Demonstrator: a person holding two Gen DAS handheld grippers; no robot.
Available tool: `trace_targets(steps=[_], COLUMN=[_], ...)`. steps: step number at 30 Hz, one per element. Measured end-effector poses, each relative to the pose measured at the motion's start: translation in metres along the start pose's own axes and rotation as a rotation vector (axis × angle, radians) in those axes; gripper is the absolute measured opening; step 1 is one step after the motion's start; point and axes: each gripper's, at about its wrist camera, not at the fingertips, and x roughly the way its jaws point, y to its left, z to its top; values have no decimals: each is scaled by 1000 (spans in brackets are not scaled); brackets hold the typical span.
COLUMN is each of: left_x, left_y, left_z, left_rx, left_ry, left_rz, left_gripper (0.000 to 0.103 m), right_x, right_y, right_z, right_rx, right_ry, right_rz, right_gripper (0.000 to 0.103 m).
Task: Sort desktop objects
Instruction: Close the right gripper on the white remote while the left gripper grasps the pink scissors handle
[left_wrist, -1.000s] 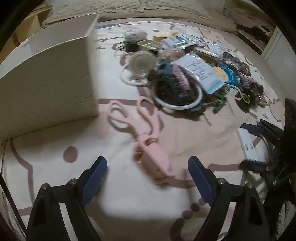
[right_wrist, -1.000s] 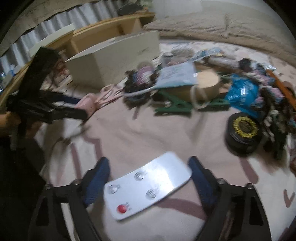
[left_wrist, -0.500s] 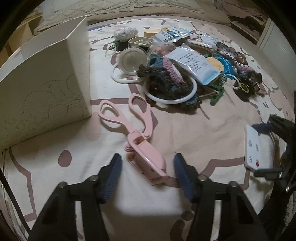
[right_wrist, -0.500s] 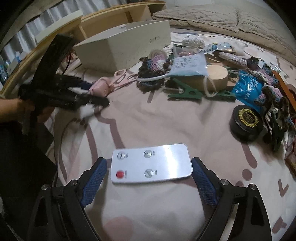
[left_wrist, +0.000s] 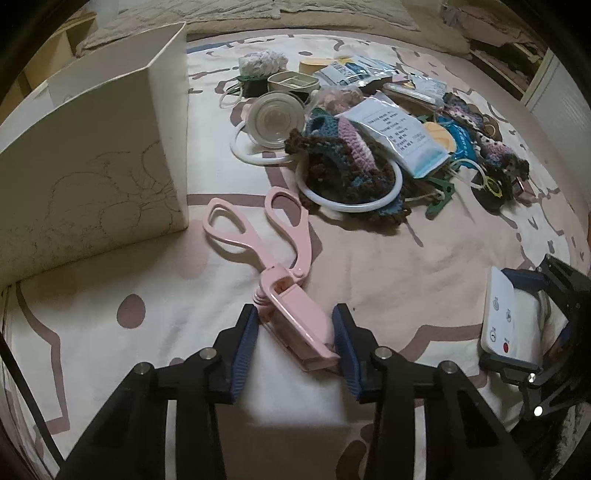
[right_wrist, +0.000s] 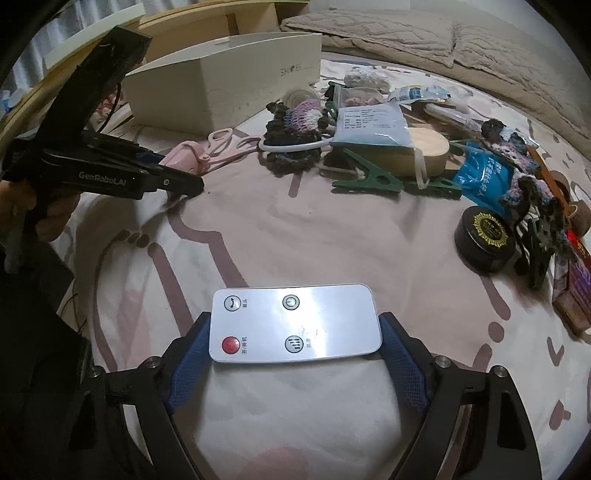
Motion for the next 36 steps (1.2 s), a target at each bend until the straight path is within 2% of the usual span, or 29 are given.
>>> trace_targets(steps=[7,15,20,23,29,33,36], left_x=[-4,-7,-4,-1,1,1,-2], left_y=[9,25,23,24,30,30,27], left_z=[1,-1,1,5,8,8,7], left_rx=[-22,-68,-63,-88,-110,-114,-99], left_ry=[10,17,24,29,20,23,15], left_rz=[27,96,144,141,150,133,139], left_gripper=[29,29,29,37,37,23,19], right_x=[-1,0,0,0,0,0,0], right_y=[1,4,6,6,6,5,5], right_z=[0,3,3,3,3,4,4], right_rx=[8,10,28,32,35,37,43], right_ry=[-3,5,5,4,3,1,-6], right_rz=[1,-11,-22,-25,-23,-21,-18], right_gripper=[87,87,87,87,87,87,87])
